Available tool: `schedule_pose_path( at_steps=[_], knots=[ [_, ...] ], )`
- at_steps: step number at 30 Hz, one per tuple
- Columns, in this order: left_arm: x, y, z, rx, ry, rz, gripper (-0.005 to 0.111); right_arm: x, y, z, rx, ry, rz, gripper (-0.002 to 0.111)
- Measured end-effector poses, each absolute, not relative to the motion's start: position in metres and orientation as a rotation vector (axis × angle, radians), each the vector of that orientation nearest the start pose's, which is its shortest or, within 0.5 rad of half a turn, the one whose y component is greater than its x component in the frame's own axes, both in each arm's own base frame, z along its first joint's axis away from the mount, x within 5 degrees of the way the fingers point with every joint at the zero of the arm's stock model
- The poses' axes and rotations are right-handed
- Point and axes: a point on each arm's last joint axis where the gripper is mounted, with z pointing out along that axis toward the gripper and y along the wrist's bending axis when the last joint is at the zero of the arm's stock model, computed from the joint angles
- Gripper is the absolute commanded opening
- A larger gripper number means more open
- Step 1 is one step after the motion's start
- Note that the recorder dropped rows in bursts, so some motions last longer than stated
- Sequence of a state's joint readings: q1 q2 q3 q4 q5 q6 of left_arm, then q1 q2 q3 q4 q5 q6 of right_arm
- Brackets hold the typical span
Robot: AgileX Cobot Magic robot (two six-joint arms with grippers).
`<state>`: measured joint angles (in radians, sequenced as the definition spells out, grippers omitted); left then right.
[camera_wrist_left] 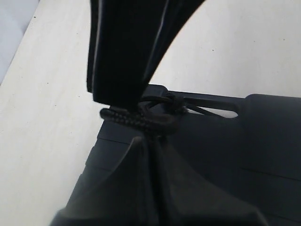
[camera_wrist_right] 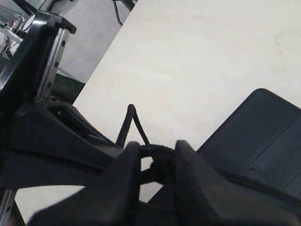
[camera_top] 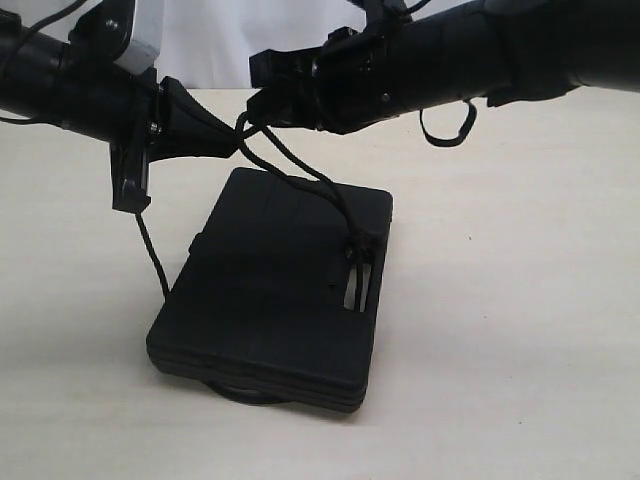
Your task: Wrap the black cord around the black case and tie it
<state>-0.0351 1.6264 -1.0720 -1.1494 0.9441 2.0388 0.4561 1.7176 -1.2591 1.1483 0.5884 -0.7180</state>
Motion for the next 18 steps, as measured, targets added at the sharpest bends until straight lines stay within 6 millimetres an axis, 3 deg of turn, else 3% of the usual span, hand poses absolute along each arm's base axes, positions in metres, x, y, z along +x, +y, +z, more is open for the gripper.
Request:
schedule_pose_path(
  at_steps=[1, 7, 13, 18],
  knots=[
    [0.319, -0.079, 0.259, 1.440, 1.672, -0.484, 0.000, 0.325, 0.211, 0.279, -0.421, 2.263, 1.023, 0.004],
    [0.320, -0.078, 0.259, 1.439, 1.672, -0.482, 0.003, 0.325, 0.210, 0.279, -0.420, 2.263, 1.021, 0.005],
    [0.320, -0.078, 0.258, 1.425, 1.689, -0.481, 0.035, 0.325, 0.210, 0.280, -0.421, 2.260, 1.017, 0.005],
    [0.319, -0.069, 0.265, 1.464, 1.724, -0.306, 0.046, 0.320, 0.207, 0.293, -0.439, 2.226, 0.994, 0.005]
  ],
)
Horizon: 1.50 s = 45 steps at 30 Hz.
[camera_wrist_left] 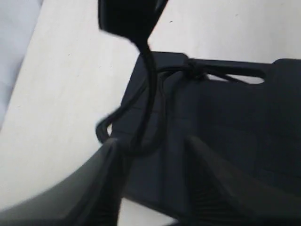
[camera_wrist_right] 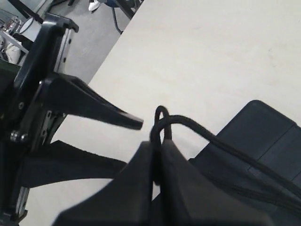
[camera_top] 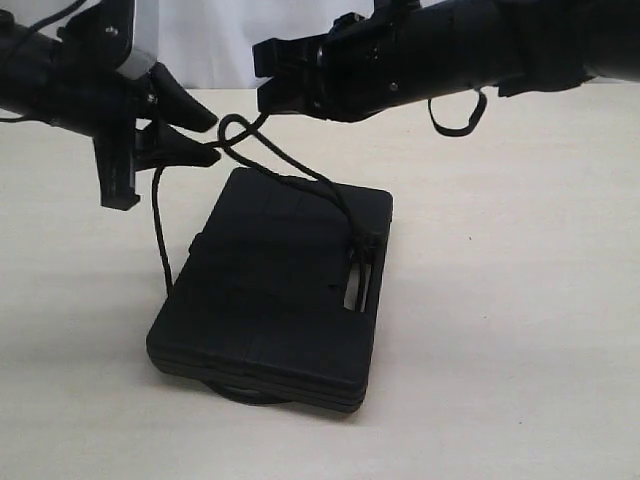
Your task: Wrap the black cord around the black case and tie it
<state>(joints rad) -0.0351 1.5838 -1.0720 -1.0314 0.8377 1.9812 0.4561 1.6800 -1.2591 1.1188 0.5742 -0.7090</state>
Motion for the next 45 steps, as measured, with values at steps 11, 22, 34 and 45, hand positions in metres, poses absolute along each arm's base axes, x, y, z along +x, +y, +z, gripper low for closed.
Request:
schedule_pose_path(
  at_steps=[11, 22, 34, 45],
  knots=[
    [0.293, -0.073, 0.302, 1.460, 1.632, -0.332, 0.046, 0.315, 0.201, 0.314, -0.415, 2.150, 0.968, 0.005],
    [0.328, -0.081, 0.258, 1.345, 1.658, -0.502, 0.046, 0.307, 0.199, 0.326, -0.450, 2.123, 0.986, 0.005],
    [0.347, -0.079, 0.253, 1.107, 1.698, -0.496, 0.000, 0.306, 0.199, 0.325, -0.451, 2.124, 0.987, 0.010],
    [0.345, -0.081, 0.255, 1.105, 1.675, -0.542, 0.000, 0.298, 0.181, 0.335, -0.441, 2.192, 0.873, 0.064]
  ],
)
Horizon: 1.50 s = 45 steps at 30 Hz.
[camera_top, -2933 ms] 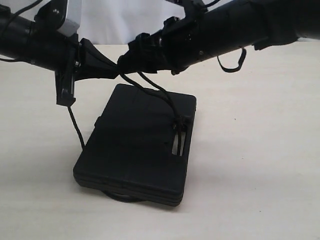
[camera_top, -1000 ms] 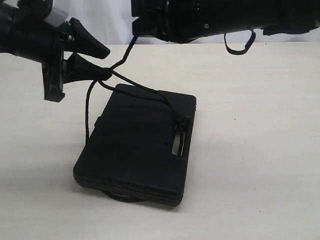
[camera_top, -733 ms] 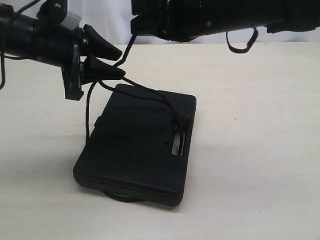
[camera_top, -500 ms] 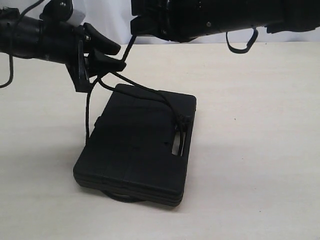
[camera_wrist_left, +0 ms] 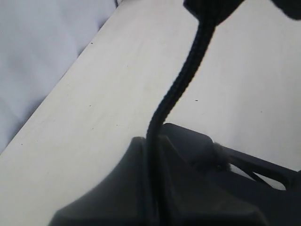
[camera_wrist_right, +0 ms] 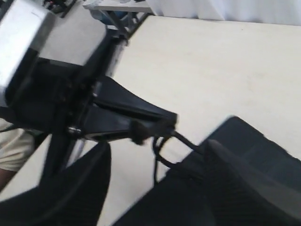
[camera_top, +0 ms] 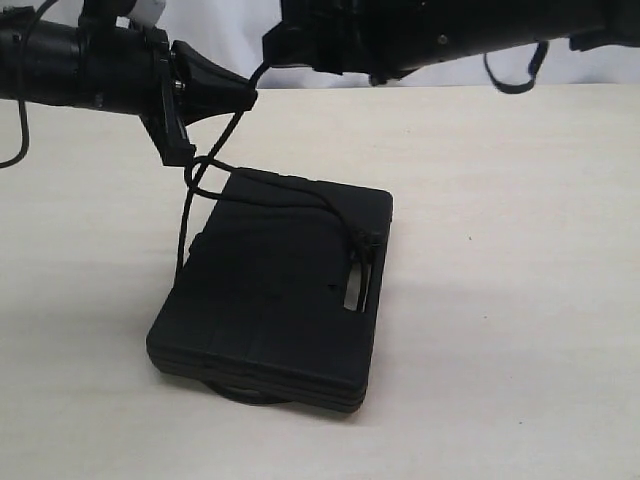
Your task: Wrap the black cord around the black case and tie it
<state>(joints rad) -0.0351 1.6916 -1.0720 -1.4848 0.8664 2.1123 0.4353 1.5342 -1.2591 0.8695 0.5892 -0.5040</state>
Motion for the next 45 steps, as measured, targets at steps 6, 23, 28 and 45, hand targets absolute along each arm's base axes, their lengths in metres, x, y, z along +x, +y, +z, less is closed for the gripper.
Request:
schedule_pose_path(
  at_steps=[6, 23, 28, 45],
  knots=[
    [0.346, -0.080, 0.255, 1.098, 1.684, -0.525, 0.000, 0.297, 0.130, 0.313, -0.319, 2.526, 0.432, 0.063],
    [0.345, -0.081, 0.256, 1.077, 1.691, -0.561, 0.000, 0.278, 0.145, 0.168, -0.168, 2.776, 0.338, 0.063],
    [0.344, -0.082, 0.256, 1.070, 1.695, -0.576, 0.000, 0.287, 0.150, 0.151, -0.084, 2.755, 0.372, 0.063],
    [0.351, -0.076, 0.253, 1.027, 1.746, -0.478, 0.000, 0.297, 0.156, 0.124, 0.028, 2.744, 0.398, 0.021]
  ],
)
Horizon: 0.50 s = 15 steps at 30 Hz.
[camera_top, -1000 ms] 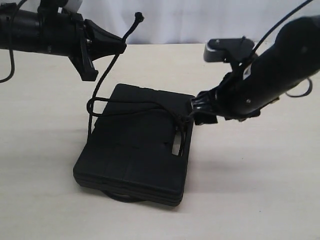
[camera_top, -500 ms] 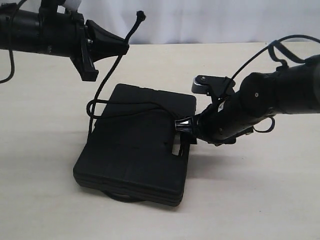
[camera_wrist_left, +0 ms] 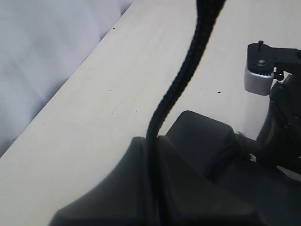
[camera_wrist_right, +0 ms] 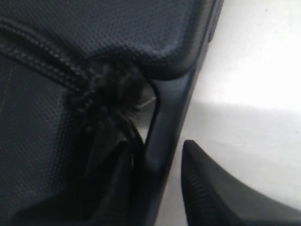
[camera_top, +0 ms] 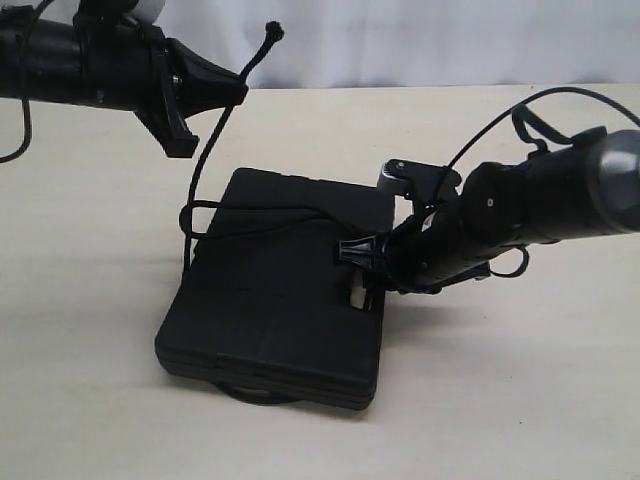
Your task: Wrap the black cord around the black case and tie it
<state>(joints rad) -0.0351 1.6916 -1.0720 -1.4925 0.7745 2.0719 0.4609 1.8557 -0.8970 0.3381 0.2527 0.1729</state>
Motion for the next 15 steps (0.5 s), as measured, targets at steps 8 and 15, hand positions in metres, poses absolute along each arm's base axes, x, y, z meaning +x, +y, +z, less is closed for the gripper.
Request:
schedule_pose_path(
  at_steps=[8, 15],
  knots=[
    [0.353, -0.070, 0.258, 0.981, 1.767, -0.389, 0.000, 0.299, 0.156, 0.122, 0.059, 2.728, 0.405, 0.004],
    [0.342, -0.056, 0.300, 0.893, 1.724, -0.126, 0.000, 0.301, 0.156, 0.122, 0.076, 2.705, 0.413, 0.004]
  ],
)
